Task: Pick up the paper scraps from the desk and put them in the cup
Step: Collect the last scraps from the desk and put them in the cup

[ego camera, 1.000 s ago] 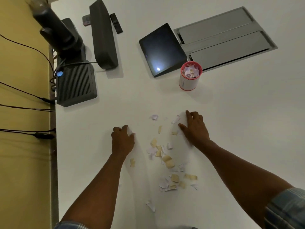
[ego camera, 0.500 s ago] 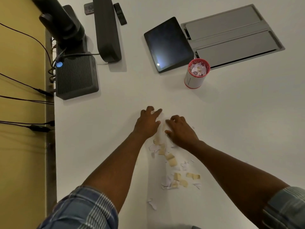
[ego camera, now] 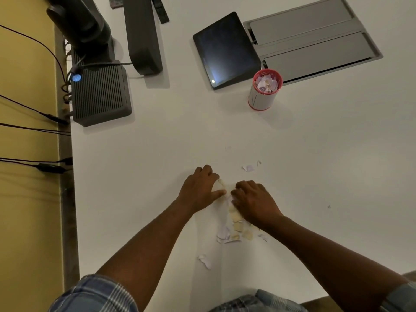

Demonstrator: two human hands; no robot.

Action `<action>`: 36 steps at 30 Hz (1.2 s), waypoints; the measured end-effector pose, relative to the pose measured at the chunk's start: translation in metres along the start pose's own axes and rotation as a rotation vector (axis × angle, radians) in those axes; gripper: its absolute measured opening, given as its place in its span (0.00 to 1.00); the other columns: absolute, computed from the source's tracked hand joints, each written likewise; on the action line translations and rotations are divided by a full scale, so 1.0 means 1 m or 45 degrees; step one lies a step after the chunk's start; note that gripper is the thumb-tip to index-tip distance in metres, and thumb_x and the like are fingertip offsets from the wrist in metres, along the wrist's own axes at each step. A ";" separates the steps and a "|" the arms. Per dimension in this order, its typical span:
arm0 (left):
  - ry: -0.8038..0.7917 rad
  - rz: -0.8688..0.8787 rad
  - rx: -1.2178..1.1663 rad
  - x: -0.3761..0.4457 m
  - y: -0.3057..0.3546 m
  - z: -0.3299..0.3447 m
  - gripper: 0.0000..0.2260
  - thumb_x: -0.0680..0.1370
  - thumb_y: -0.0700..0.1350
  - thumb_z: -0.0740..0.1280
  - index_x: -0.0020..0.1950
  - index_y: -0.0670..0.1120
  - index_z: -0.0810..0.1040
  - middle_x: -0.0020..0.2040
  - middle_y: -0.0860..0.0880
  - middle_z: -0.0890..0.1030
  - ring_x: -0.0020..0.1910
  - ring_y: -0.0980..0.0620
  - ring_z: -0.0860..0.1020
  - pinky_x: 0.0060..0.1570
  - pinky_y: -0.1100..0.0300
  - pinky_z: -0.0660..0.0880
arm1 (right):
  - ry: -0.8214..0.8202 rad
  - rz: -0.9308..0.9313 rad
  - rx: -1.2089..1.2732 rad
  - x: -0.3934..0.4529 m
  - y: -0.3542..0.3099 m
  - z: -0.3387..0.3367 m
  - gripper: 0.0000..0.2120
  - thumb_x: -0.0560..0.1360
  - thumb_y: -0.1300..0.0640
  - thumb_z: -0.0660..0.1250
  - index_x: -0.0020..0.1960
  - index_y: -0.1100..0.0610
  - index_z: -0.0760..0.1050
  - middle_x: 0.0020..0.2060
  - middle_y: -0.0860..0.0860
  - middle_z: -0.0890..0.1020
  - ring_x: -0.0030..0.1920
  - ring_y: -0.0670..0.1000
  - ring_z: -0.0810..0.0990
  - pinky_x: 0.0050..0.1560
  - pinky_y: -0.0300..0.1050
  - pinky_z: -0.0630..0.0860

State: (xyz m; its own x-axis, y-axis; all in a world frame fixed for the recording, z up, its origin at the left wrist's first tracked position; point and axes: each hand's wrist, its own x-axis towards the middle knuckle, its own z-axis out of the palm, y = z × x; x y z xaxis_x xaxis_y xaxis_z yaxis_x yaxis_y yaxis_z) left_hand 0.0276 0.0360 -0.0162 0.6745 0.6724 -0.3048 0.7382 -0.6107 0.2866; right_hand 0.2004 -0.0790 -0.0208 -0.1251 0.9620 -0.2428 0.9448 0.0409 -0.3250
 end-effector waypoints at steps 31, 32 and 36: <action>0.248 -0.303 -0.507 -0.057 0.037 0.030 0.03 0.72 0.35 0.66 0.40 0.42 0.77 0.44 0.48 0.76 0.40 0.54 0.76 0.37 0.64 0.72 | 0.196 0.502 0.694 -0.023 -0.010 -0.011 0.08 0.72 0.66 0.68 0.47 0.60 0.84 0.45 0.55 0.85 0.44 0.54 0.82 0.46 0.39 0.74; 0.297 -0.297 -0.533 -0.057 0.037 0.028 0.03 0.72 0.35 0.67 0.40 0.42 0.77 0.43 0.48 0.76 0.39 0.55 0.76 0.37 0.68 0.71 | 0.224 0.534 0.718 -0.023 -0.004 -0.015 0.07 0.72 0.66 0.69 0.47 0.60 0.84 0.45 0.54 0.85 0.44 0.53 0.82 0.46 0.36 0.73; 0.324 -0.191 -0.583 -0.061 0.037 0.025 0.04 0.72 0.35 0.68 0.43 0.43 0.77 0.44 0.49 0.75 0.37 0.58 0.73 0.36 0.76 0.67 | 0.238 0.450 0.659 -0.028 0.011 -0.022 0.07 0.71 0.67 0.69 0.46 0.60 0.84 0.43 0.54 0.84 0.42 0.54 0.82 0.44 0.38 0.73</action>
State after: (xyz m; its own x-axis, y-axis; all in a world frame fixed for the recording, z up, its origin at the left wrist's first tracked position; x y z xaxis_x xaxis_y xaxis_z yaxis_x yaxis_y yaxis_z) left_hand 0.0138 -0.0382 -0.0093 0.4968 0.8531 -0.1594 0.7096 -0.2936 0.6406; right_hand 0.2209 -0.0993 0.0024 0.2648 0.9264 -0.2678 0.6458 -0.3766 -0.6641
